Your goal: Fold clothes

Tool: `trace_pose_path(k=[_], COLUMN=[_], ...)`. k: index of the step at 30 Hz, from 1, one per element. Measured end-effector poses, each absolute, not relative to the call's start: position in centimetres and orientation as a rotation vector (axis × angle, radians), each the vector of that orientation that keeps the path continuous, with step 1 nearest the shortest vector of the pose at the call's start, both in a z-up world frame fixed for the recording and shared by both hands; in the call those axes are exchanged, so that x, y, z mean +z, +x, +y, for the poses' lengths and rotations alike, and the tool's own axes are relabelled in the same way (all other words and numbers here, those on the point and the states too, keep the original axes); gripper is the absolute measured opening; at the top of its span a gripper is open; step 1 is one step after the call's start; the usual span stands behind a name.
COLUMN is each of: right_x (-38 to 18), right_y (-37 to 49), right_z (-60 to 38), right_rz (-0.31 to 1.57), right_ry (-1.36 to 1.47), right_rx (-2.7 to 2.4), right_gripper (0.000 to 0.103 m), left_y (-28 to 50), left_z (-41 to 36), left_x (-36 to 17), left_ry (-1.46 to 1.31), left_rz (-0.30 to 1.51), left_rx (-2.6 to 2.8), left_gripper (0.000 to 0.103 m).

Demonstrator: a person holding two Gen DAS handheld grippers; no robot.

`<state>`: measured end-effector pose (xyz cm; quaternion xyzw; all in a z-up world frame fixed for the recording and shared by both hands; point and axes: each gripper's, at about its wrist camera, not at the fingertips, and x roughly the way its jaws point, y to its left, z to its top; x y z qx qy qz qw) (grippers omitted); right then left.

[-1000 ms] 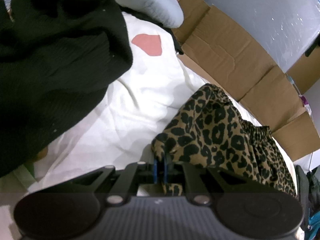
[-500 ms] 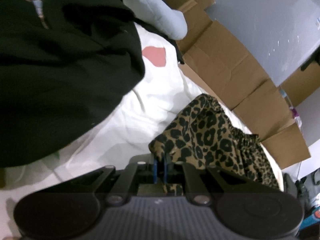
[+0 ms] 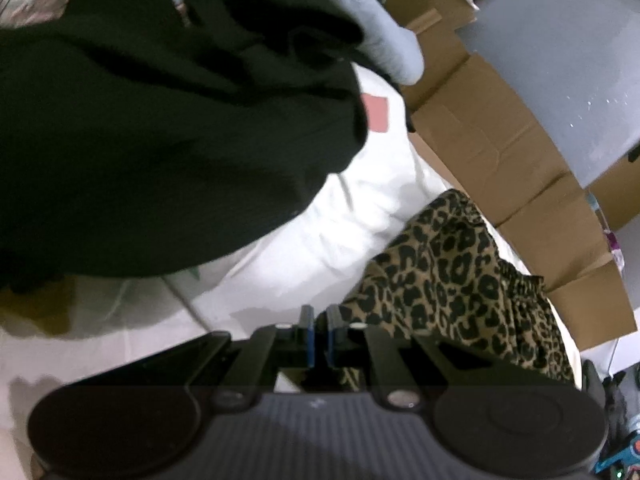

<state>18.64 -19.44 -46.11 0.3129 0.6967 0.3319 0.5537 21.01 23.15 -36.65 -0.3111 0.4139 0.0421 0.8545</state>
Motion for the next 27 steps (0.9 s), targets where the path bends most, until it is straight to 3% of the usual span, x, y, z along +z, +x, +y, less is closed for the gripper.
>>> trace_pose_path(k=[3, 5, 12, 15, 16, 27], right_x=[-45.5, -45.4, -45.2, -45.5, -45.6, -46.6], right_y=[18.6, 18.5, 18.6, 18.5, 18.5, 18.0], right_z=[-19.3, -19.3, -20.5, -21.2, -21.3, -20.1], right_rz=[1.633, 1.629, 1.621, 1.625, 1.630, 1.660], right_ry=[0.693, 0.683, 0.695, 0.723, 0.736, 0.768], right_rx=[0.798, 0.805, 0.799, 0.790, 0.787, 0.818], right_gripper=[0.005, 0.006, 0.006, 0.006, 0.005, 0.003], left_y=[20.6, 20.3, 20.2, 20.2, 20.2, 19.6], left_z=[23.4, 23.4, 22.7, 22.0, 21.7, 22.0], left_x=[-36.9, -37.1, -38.4, -38.7, -38.7, -37.2], left_ry=[-0.658, -0.669, -0.627, -0.603, -0.594, -0.537], left_rz=[0.860, 0.853, 0.880, 0.899, 0.906, 0.877], left_rx=[0.090, 0.074, 0.017, -0.027, -0.042, 0.042], left_gripper=[0.018, 0.030, 0.037, 0.027, 0.006, 0.004])
